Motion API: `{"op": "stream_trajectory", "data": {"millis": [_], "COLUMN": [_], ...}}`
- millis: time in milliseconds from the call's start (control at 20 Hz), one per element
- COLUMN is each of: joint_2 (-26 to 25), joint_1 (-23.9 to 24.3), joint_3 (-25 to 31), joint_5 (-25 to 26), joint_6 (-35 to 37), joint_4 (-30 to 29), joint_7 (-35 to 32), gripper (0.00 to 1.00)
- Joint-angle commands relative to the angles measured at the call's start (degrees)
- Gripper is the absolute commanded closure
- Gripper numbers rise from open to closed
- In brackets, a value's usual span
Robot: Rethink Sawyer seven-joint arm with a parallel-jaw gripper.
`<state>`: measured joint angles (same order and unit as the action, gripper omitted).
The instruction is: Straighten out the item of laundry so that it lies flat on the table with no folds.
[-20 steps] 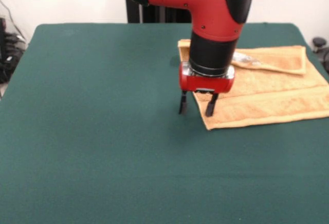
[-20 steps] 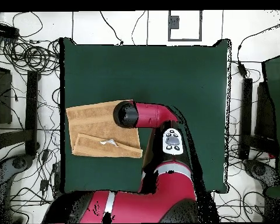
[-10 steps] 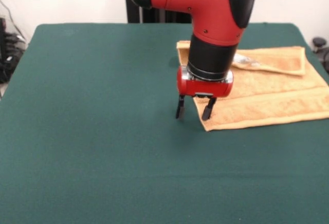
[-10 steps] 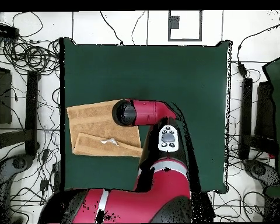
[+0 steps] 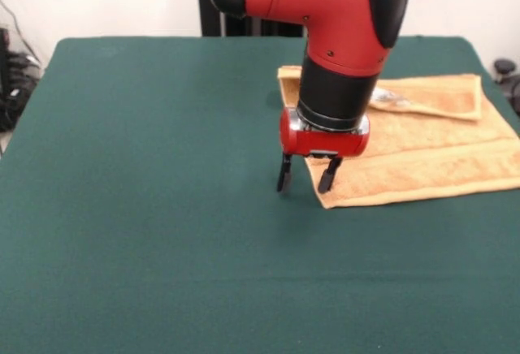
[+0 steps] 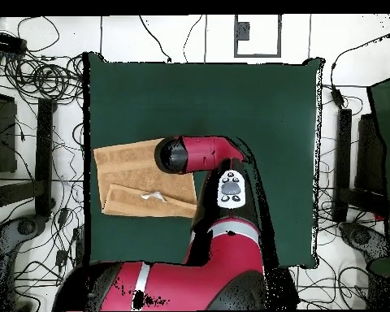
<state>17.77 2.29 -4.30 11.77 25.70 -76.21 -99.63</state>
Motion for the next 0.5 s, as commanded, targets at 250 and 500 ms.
{"op": "stream_trajectory", "data": {"millis": [250, 500], "joint_2": [-12.6, -13.5], "joint_1": [-1.2, -2.9], "joint_3": [-1.4, -4.1], "joint_5": [15.9, 19.5], "joint_6": [-20.9, -23.7], "joint_4": [12.0, 13.3], "joint_7": [-0.2, -3.5], "gripper": [0.0, 0.0]}}
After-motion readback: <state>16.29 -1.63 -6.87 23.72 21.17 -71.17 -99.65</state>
